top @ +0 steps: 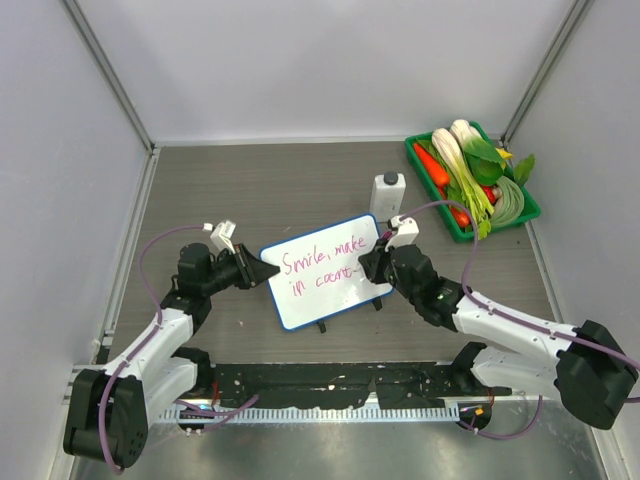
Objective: Write a sentence on the whiteboard
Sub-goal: Write with the whiteboard marker on the whiteboard.
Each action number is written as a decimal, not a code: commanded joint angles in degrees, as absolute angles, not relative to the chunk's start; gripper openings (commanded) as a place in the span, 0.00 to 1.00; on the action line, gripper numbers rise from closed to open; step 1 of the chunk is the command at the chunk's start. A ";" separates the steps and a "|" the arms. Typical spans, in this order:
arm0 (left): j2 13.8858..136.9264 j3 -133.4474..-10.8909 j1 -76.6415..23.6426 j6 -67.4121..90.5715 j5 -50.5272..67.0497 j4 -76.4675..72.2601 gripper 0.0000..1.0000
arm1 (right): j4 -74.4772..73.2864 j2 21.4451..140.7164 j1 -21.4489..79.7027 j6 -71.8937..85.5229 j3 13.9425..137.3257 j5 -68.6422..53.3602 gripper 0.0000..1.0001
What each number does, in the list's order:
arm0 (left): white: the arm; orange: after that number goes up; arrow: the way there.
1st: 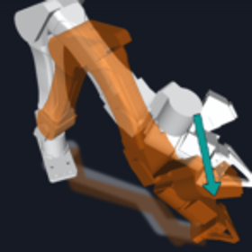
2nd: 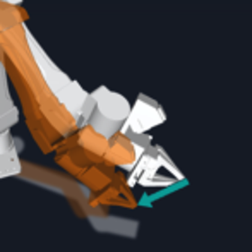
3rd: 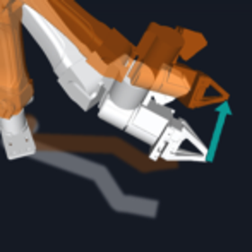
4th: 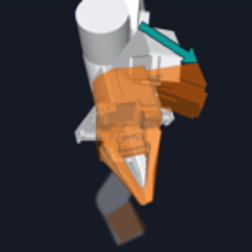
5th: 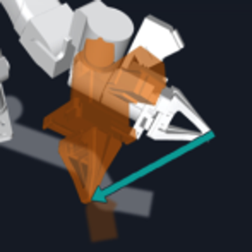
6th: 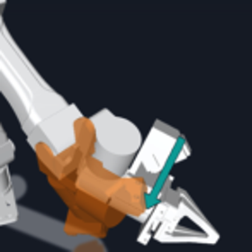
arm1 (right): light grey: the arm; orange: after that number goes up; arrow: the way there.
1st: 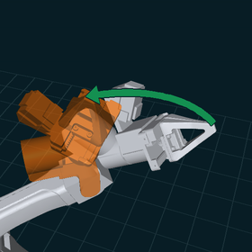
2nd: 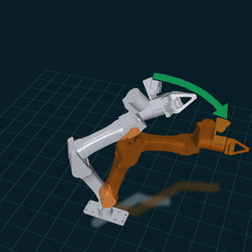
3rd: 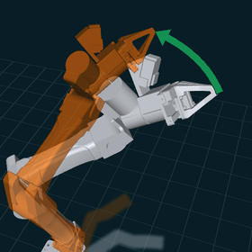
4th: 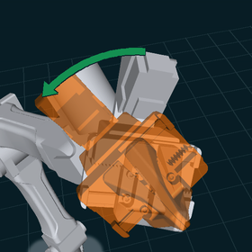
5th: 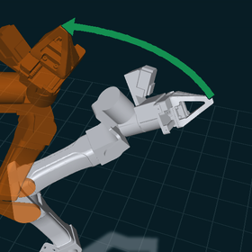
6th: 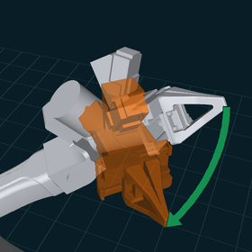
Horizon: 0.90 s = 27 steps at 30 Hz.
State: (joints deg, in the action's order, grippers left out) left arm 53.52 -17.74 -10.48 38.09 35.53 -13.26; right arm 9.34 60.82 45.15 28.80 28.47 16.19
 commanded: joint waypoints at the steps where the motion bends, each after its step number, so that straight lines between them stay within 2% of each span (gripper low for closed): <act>1: 54.23 -17.14 -9.49 31.55 25.75 -10.63 0.00 | 7.82 57.58 44.83 27.86 29.70 17.58 0.01; 11: 53.79 -17.05 -9.58 31.64 25.49 -10.55 0.00 | 9.49 48.52 44.74 29.27 29.62 15.99 0.01; 21: 53.53 -16.96 -9.49 31.82 25.14 -10.46 0.00 | 8.26 48.87 43.33 30.24 31.02 14.15 0.02; 24: 53.88 -17.05 -9.49 31.99 24.78 -10.46 0.14 | 8.35 49.83 43.16 30.23 31.03 13.97 0.01; 25: 53.96 -17.14 -9.58 31.91 24.96 -10.46 0.22 | 8.26 50.01 43.07 30.23 30.94 13.89 0.02; 27: 54.31 -17.31 -9.49 31.82 25.31 -10.46 0.30 | 8.35 50.27 42.80 30.41 30.85 13.62 0.01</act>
